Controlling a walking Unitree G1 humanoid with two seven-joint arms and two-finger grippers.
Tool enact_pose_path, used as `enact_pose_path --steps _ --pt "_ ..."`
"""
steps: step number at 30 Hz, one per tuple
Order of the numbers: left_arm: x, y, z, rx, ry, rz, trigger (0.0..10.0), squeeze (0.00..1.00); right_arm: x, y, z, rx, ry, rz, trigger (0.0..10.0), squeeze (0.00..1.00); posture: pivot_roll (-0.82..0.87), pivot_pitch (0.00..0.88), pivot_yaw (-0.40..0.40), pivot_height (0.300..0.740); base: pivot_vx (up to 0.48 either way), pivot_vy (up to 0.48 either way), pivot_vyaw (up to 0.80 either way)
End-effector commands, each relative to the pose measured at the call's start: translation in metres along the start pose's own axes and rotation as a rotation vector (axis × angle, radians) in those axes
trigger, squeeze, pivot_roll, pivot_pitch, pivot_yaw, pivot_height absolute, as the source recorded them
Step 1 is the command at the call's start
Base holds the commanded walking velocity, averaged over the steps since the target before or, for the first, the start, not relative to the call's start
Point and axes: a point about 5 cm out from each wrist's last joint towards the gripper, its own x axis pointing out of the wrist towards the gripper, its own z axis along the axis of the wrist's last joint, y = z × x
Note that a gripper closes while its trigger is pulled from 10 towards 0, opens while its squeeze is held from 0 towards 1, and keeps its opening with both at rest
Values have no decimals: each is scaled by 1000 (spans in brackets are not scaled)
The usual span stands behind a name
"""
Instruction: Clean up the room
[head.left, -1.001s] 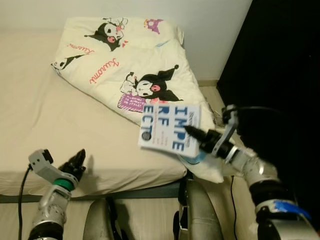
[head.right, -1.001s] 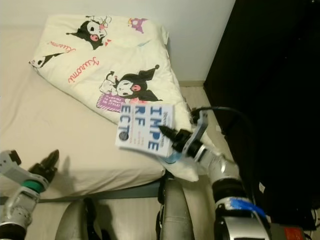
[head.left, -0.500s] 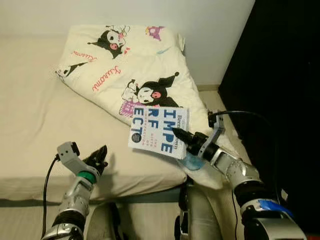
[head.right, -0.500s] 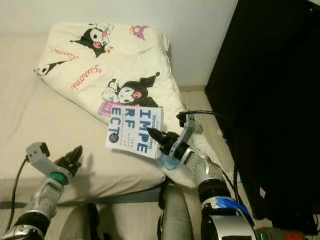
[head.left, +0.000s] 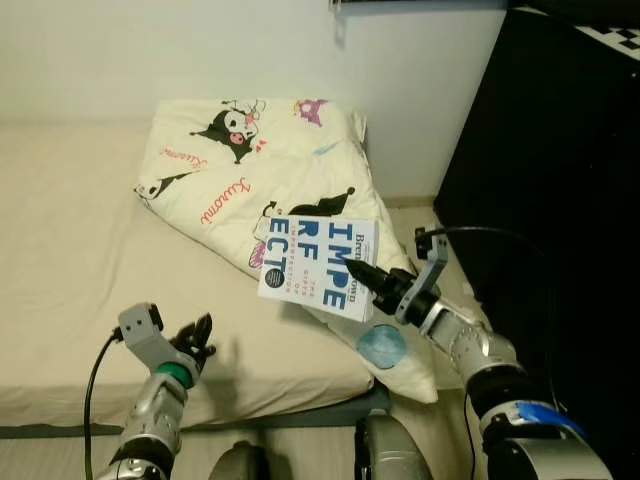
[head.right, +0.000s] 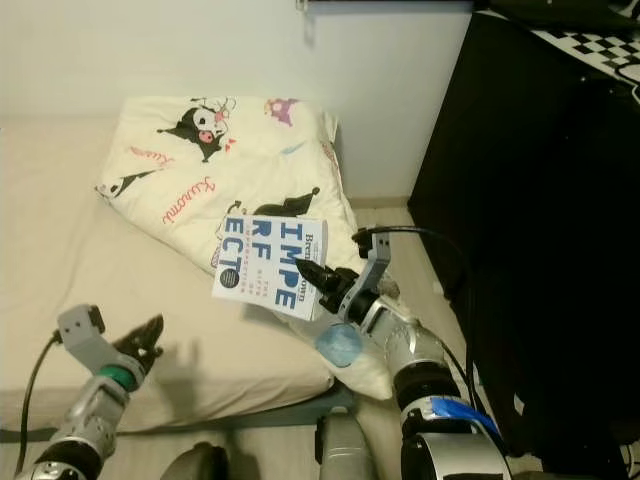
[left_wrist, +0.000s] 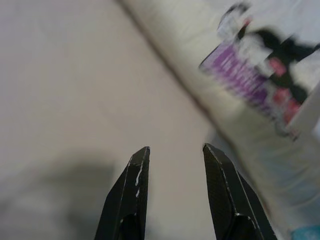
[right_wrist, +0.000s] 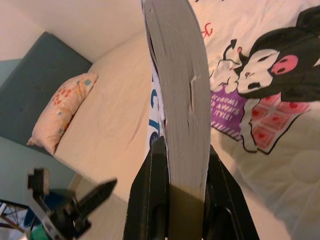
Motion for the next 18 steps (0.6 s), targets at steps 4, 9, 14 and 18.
enact_pose_path --steps 4,9,14,18 --pt "-14 21 -20 22 84 91 10000 0 2 1 0 -11 -15 3 0 0 -169 0 22 721 0 0 0" --pt "-45 54 -53 -22 199 263 10000 0 -6 -11 -17 -24 43 -63 0 0 -172 0 22 740 0 0 0" --pt "-64 72 -66 -63 243 365 10000 0 -16 -21 -33 -33 101 -133 0 0 -175 0 23 740 0 0 0" --pt "-91 95 -82 -111 288 510 10000 0 -34 -37 -54 -187 176 -296 10000 0 -174 0 21 740 0 0 0"
